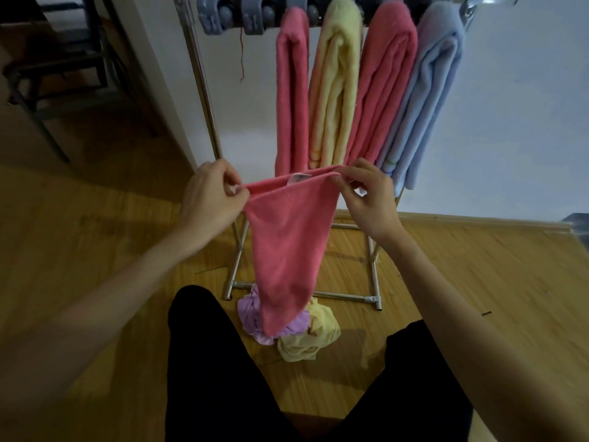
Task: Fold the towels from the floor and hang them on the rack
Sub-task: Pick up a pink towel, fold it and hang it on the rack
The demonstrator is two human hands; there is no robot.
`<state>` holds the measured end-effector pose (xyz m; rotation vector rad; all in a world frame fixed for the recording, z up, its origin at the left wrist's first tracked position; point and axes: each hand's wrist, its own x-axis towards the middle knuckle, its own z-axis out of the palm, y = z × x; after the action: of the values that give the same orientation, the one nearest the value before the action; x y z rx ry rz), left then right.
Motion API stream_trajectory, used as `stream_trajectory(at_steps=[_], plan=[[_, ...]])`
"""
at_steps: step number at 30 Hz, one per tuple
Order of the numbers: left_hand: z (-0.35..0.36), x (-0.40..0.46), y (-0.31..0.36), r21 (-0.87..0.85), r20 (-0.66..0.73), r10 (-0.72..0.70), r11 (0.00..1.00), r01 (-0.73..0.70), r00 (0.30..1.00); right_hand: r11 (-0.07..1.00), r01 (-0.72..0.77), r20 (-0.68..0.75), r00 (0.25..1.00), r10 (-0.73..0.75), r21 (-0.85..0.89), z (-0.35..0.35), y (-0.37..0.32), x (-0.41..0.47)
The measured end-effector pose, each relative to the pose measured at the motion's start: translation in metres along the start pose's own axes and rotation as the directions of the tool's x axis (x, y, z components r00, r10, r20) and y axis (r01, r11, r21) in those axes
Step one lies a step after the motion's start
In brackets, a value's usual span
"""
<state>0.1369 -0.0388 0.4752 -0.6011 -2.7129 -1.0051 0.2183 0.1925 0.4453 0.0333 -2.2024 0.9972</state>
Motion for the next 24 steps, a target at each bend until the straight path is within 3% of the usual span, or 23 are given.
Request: stream_trajectory(at_steps=[4,7,11,16,20,24], plan=[[-0.012,0.013,0.005,0.067,0.118,0.099,0.992,-0.108,0.988,1.000,0.005,0.006,1.000,-0.005,0.021,0.000,-0.001,0.003],[-0.022,0.026,0.016,0.059,0.118,0.145,0.986,-0.153,0.982,0.999,-0.020,-0.039,0.999,0.022,0.038,-0.003,0.000,0.007],[-0.031,0.040,0.029,-0.016,0.141,0.191,0.981,-0.191,0.971,0.999,-0.024,-0.072,0.997,0.027,0.030,-0.006,-0.002,0.014],[-0.037,0.043,0.039,-0.188,0.276,0.209,0.969,-0.161,0.938,0.978,-0.123,-0.111,0.984,0.142,0.166,-0.012,-0.004,0.022],[-0.038,0.038,0.042,-0.286,0.439,0.228,0.952,-0.105,0.869,0.970,-0.125,-0.097,0.984,0.148,0.209,-0.010,-0.005,0.025],[-0.042,0.027,0.051,-0.263,0.558,0.288,0.951,-0.164,0.778,0.965,-0.091,-0.108,0.987,0.120,0.248,-0.003,-0.008,0.027]])
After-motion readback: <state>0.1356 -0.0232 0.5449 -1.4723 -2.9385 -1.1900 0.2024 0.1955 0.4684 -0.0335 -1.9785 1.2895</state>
